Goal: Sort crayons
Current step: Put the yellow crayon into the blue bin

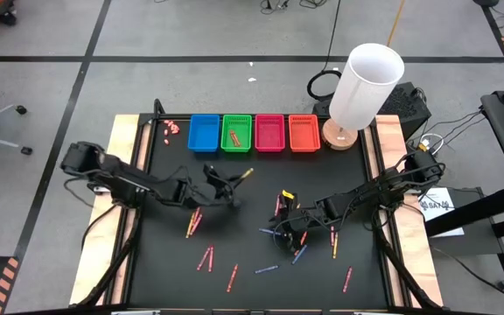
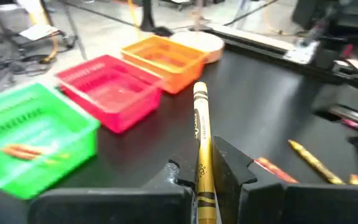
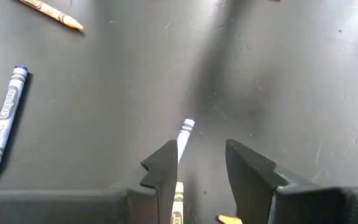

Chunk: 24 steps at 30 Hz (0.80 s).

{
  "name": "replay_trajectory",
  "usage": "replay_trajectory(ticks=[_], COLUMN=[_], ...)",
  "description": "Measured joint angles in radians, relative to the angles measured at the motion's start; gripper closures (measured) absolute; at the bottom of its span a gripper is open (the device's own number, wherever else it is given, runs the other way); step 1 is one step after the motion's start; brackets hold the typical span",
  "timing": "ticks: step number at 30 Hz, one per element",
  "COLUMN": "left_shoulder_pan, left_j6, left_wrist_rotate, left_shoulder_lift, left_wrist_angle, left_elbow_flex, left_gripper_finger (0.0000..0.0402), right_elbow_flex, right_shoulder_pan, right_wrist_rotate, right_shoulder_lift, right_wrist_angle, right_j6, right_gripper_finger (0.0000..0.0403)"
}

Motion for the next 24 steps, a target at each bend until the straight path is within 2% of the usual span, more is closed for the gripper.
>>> replay_trajectory(ticks=[5, 11, 20, 24], left_shoulder_pan=[0.075, 0.177, 0.385, 0.483], left_j6=[-0.002, 0.000, -0.011, -0.103], left_wrist_rotate=[-0.002, -0.025, -0.049, -0.042], left_shoulder_lift=[-0.138, -0.246, -0.241, -0.207], left_wrist_angle=[-0.142, -0.256, -0.325, -0.354], left_elbow_flex=[0.000, 0.000, -0.004, -0.005], left_gripper_finger=[0.0375, 0.0375, 0.0375, 0.0375], right_elbow_flex=[0.000, 0.000, 0.000, 0.000], right_shoulder_pan=[0.000, 0.000, 0.000, 0.000], right_wrist_rotate=[0.050, 0.050, 0.049, 0.049], right_shoulder_lift=[0.000, 0.000, 0.000, 0.009], right_wrist_angle=[0.009, 0.032, 0.083, 0.099], right_j6=[-0.002, -0.011, -0.030, -0.037], right_gripper_finger=[0.0280, 0.0280, 0.0280, 0.0280])
